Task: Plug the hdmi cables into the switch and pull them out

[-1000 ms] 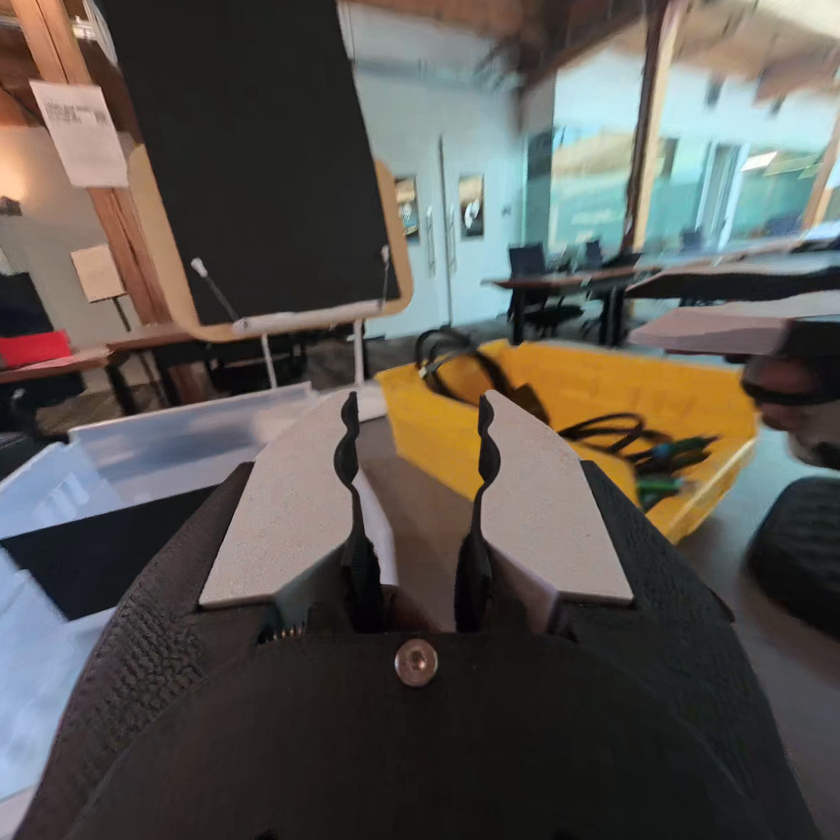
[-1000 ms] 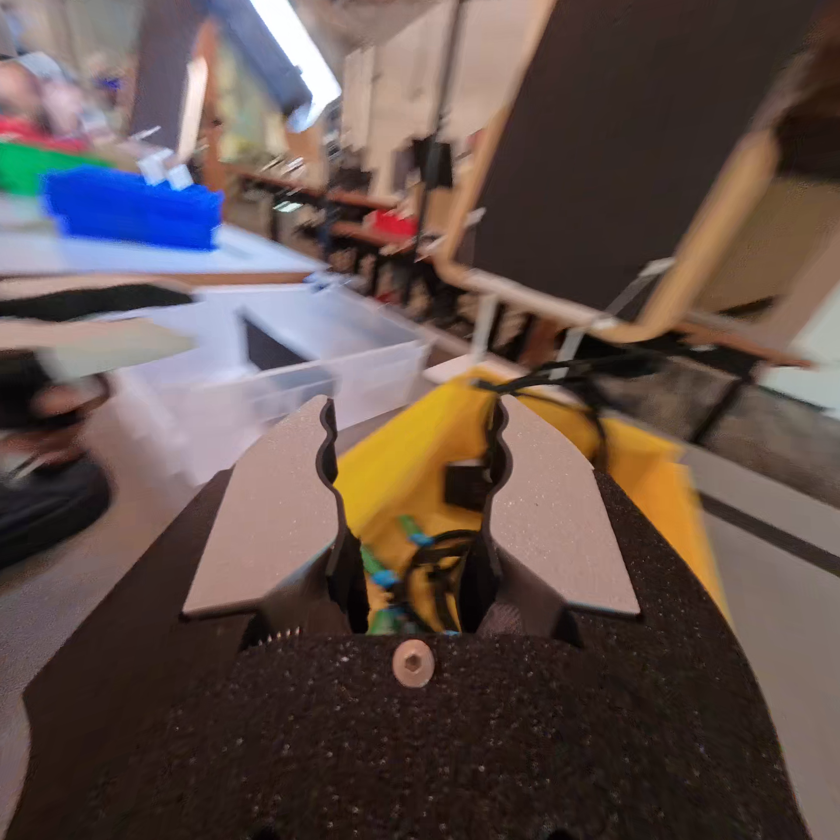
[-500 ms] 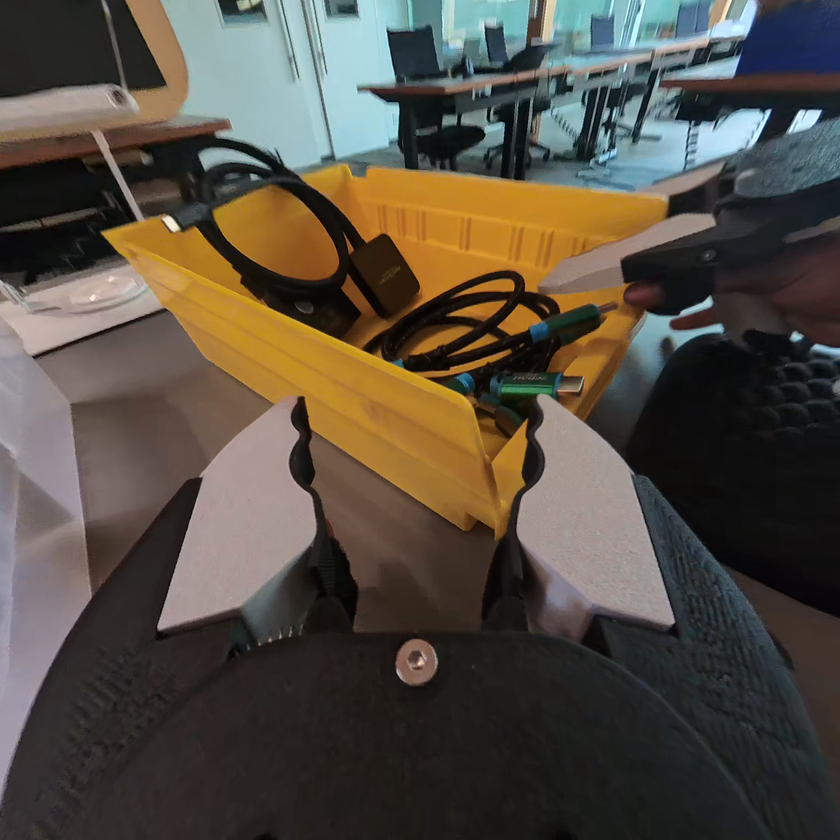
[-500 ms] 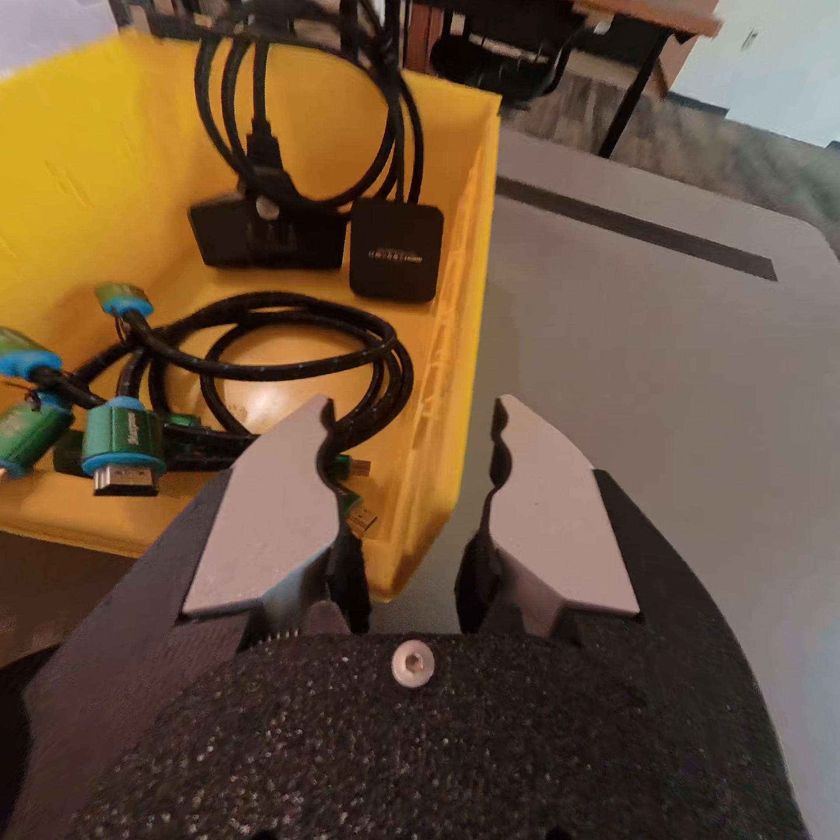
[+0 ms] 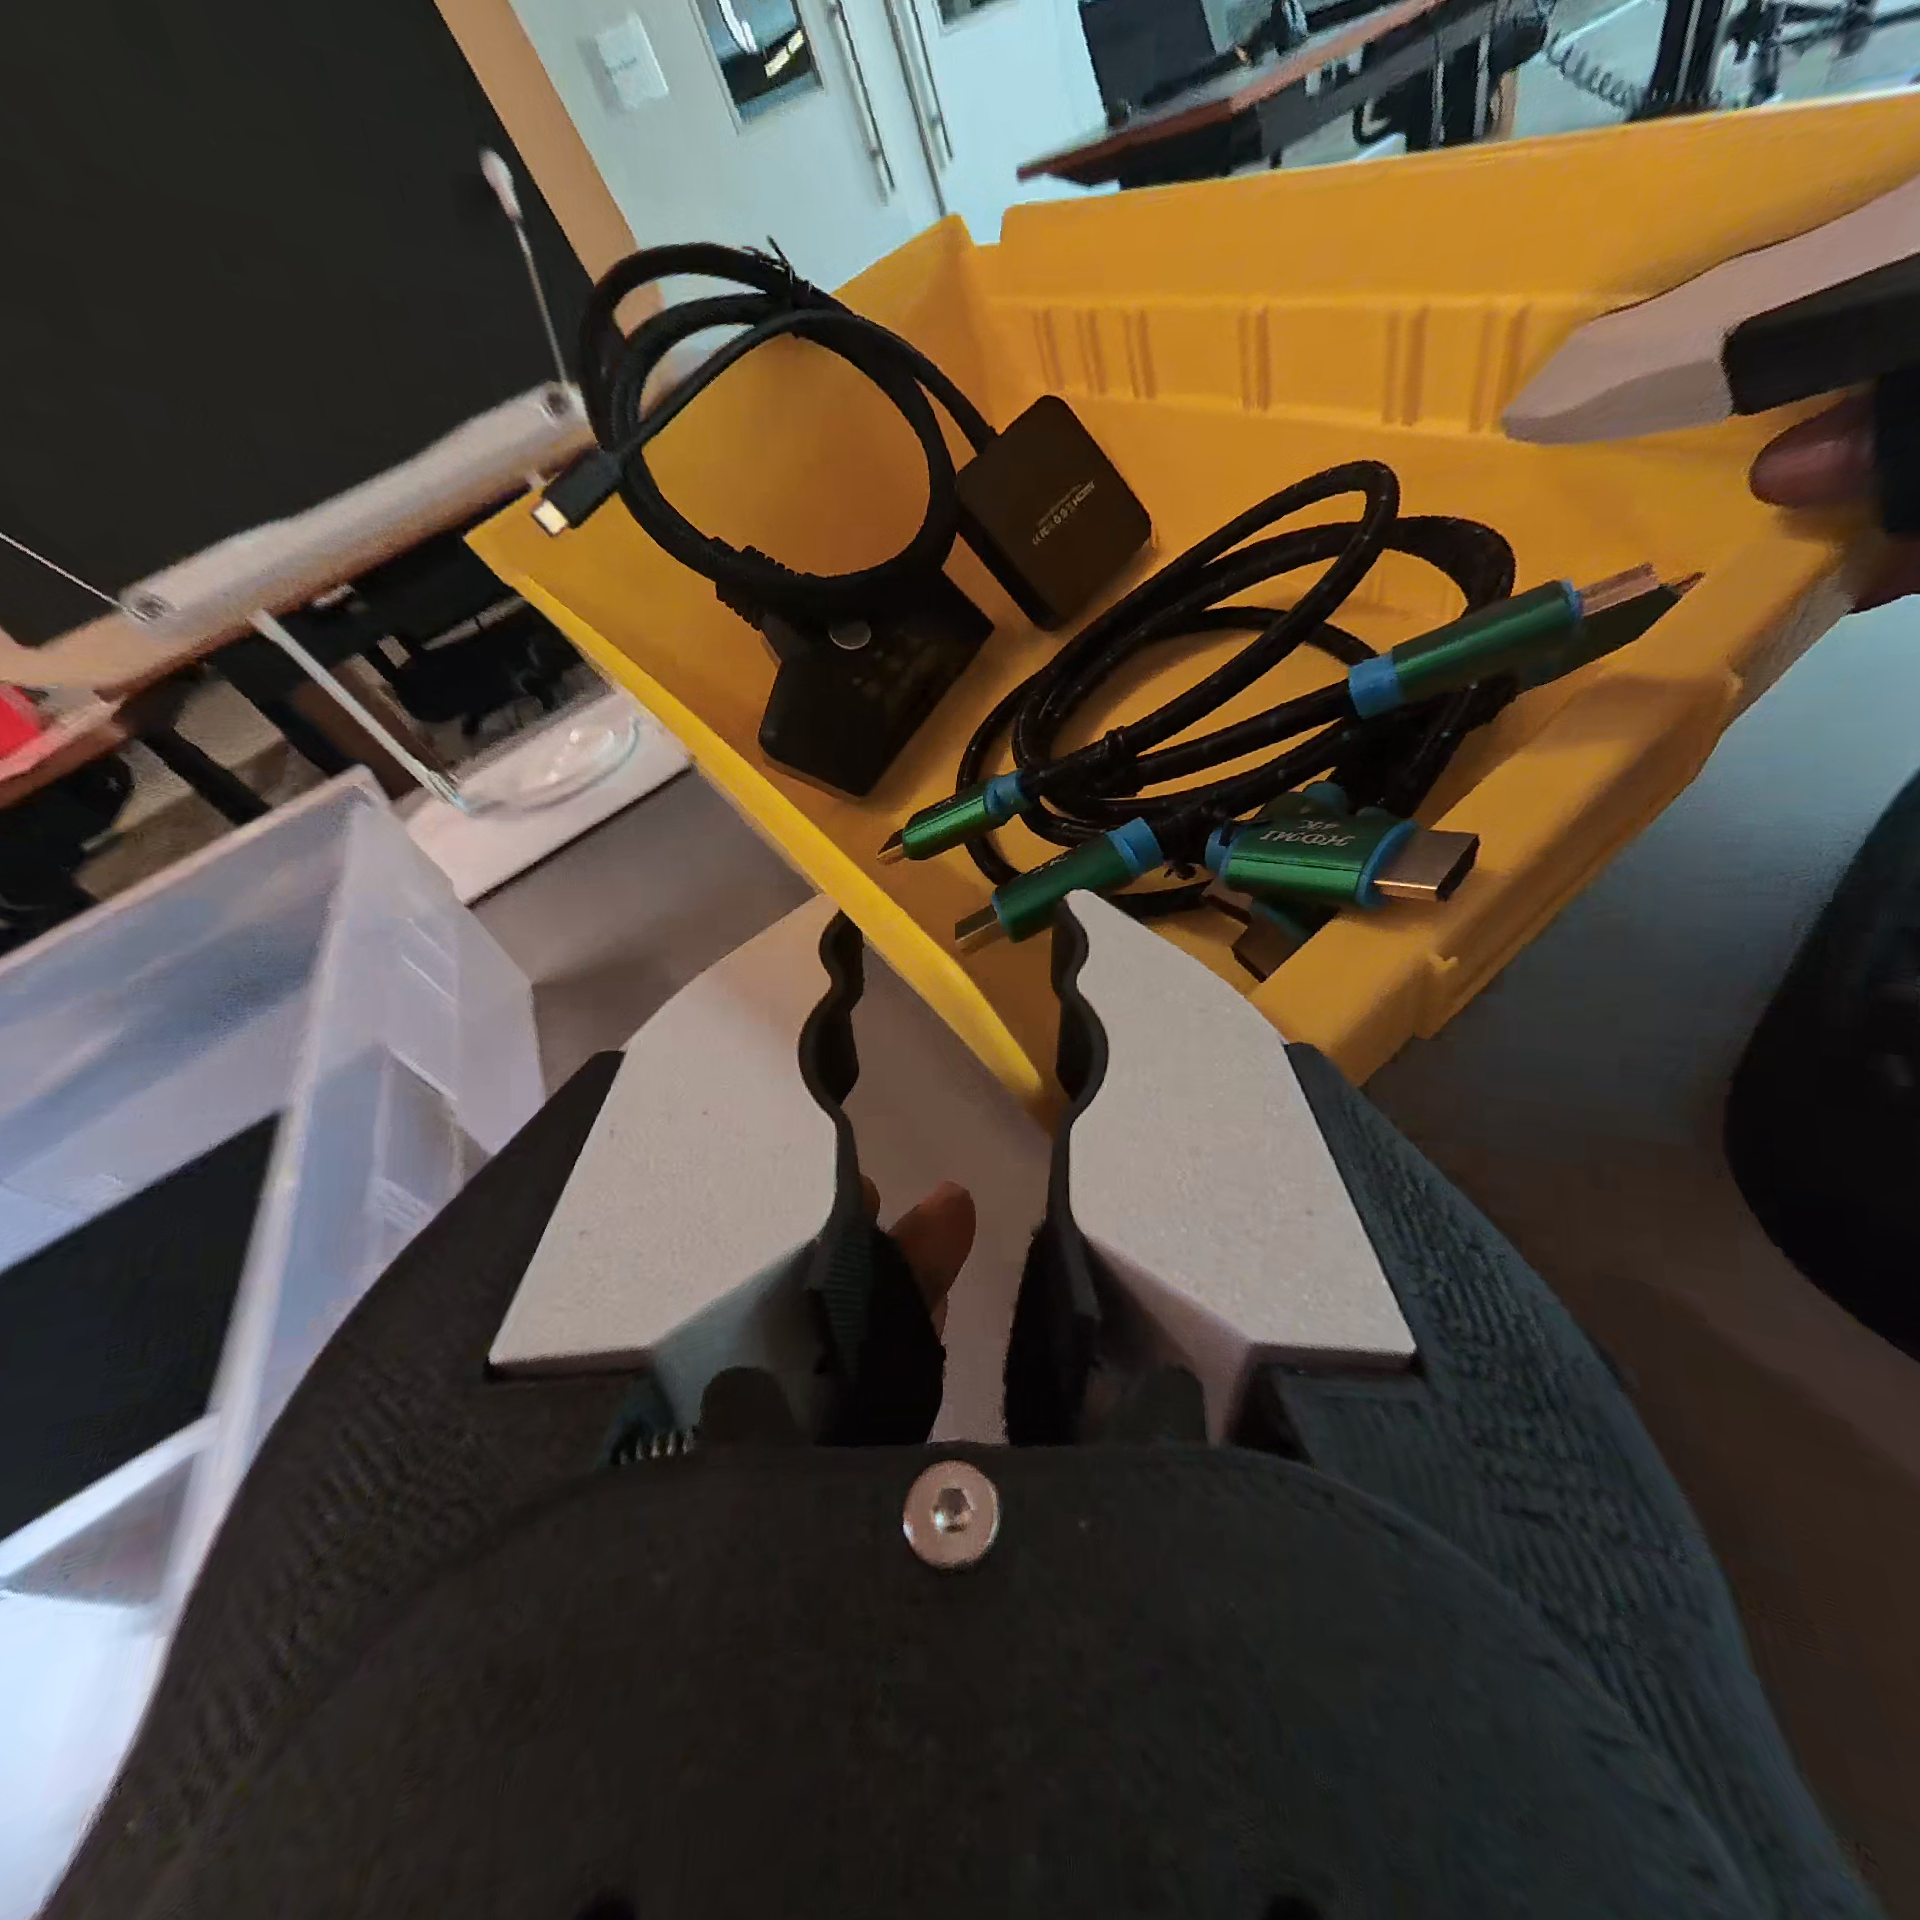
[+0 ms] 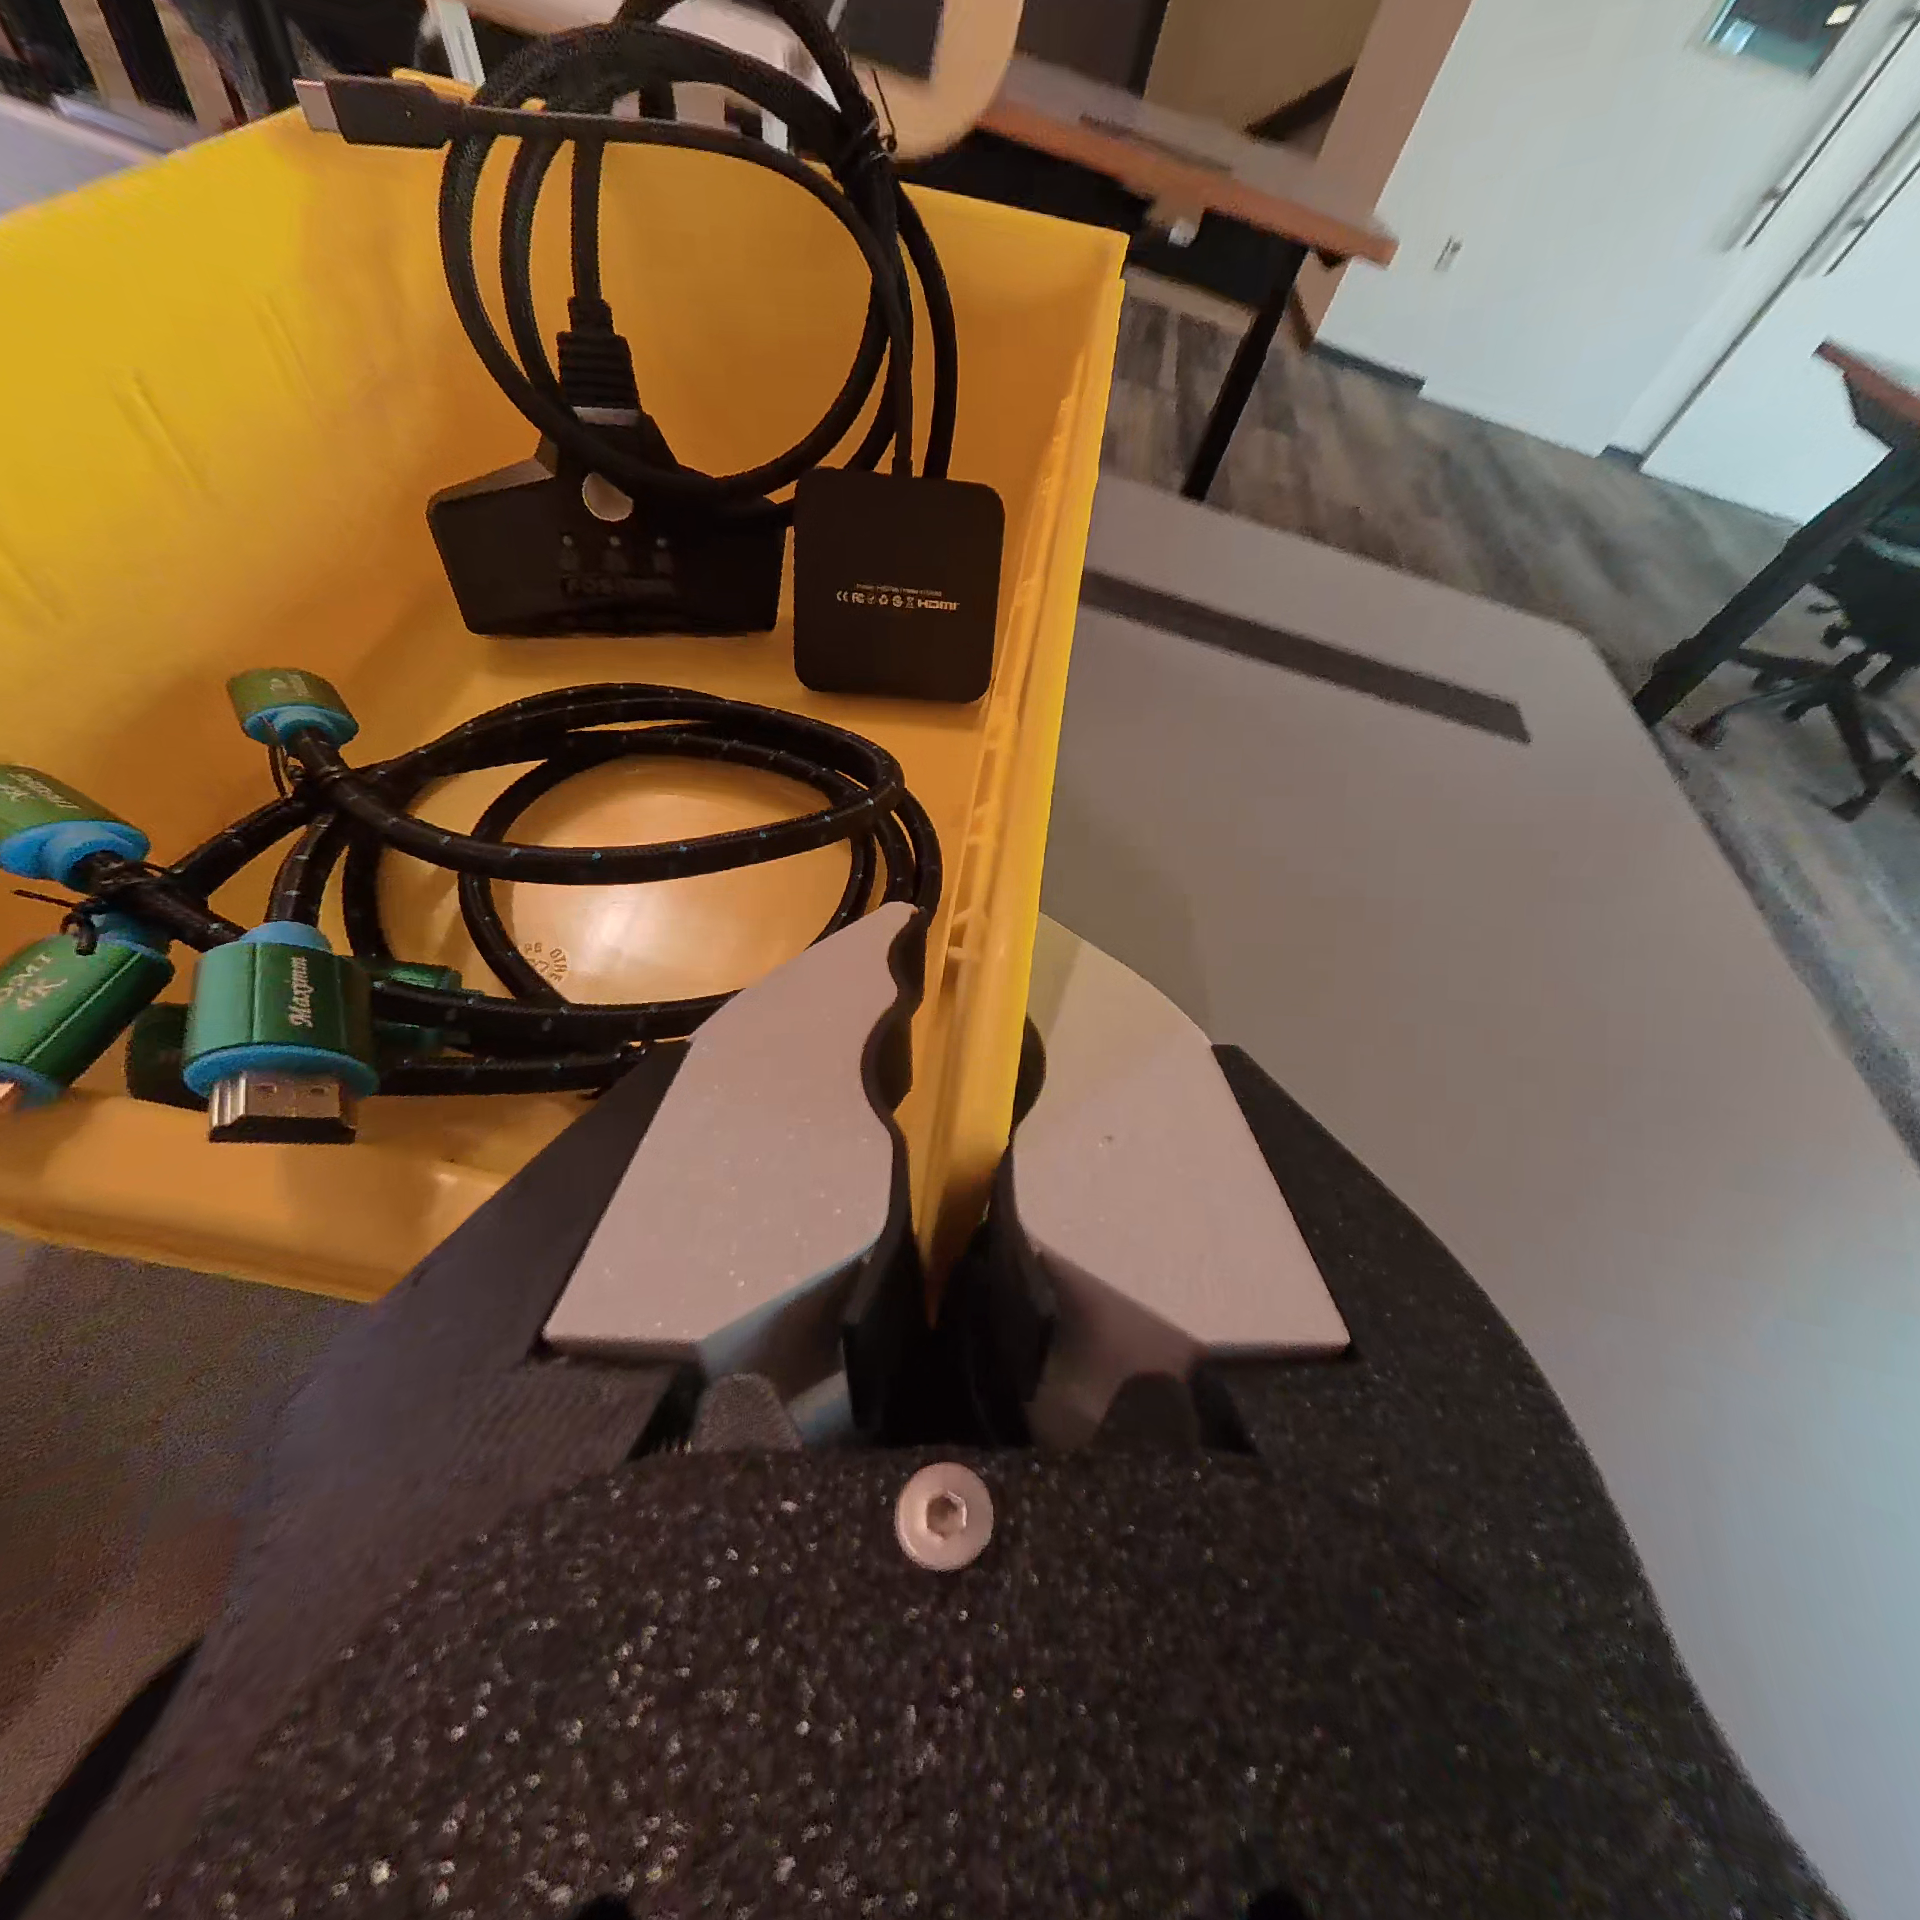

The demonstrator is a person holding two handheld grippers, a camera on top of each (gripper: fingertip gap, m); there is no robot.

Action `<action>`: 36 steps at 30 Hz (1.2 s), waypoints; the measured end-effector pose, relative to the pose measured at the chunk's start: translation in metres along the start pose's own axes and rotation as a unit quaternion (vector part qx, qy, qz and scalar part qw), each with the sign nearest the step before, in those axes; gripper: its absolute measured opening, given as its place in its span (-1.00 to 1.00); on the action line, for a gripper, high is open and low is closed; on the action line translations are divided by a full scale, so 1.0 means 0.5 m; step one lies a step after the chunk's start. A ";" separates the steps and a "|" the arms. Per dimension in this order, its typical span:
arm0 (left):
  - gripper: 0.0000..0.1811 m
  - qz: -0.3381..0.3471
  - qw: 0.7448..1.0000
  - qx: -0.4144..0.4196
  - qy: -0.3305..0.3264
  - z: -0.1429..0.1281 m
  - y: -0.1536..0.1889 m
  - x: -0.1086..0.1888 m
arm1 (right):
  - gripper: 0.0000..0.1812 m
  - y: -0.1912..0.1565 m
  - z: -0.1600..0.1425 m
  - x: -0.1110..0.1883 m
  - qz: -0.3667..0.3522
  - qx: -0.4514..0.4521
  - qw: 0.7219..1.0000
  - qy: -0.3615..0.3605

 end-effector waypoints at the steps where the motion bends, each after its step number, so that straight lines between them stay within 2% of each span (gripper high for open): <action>1: -0.62 0.007 1.000 -0.004 0.010 0.016 -0.013 0.010 | -0.89 -0.004 0.020 0.009 -0.002 0.002 1.000 0.011; 6: -0.63 0.044 0.998 -0.020 0.047 0.085 -0.093 0.080 | -0.88 -0.050 0.134 0.049 0.001 0.018 0.998 0.062; 11: -0.63 0.110 0.992 -0.024 0.053 0.106 -0.195 0.171 | -0.87 -0.143 0.238 0.042 0.054 0.037 0.992 0.105; 15: -0.62 0.182 0.982 -0.033 0.032 0.089 -0.294 0.266 | -0.87 -0.268 0.310 0.012 0.126 0.046 0.981 0.140; 20: -0.62 0.269 0.962 -0.046 -0.029 0.041 -0.408 0.409 | -0.85 -0.470 0.362 -0.032 0.243 0.038 0.955 0.162; 25: -0.62 0.331 0.938 -0.055 -0.090 -0.032 -0.491 0.570 | -0.79 -0.686 0.364 -0.034 0.373 -0.003 0.910 0.182; 27: -0.62 0.354 0.926 -0.065 -0.118 -0.058 -0.504 0.632 | -0.81 -0.760 0.353 -0.020 0.412 -0.032 0.888 0.204; 29: -0.63 0.375 0.912 -0.076 -0.145 -0.088 -0.508 0.680 | -0.82 -0.826 0.331 -0.012 0.430 -0.039 0.879 0.203; 32: -0.65 0.381 0.905 -0.081 -0.172 -0.144 -0.522 0.719 | -0.80 -0.894 0.288 -0.004 0.440 -0.039 0.875 0.198; 36: -0.71 0.361 0.909 -0.061 -0.198 -0.228 -0.541 0.725 | -0.72 -0.941 0.224 -0.006 0.440 -0.020 0.884 0.159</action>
Point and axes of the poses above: each gripper's, where its closed fingertips meet, x back along the fingers, z out of its top, y = z × x across the jaws, the point moved 5 cm from there along x, back along the fingers, and after that the axes turned 3 degrees about z, right-handed, at the moved point
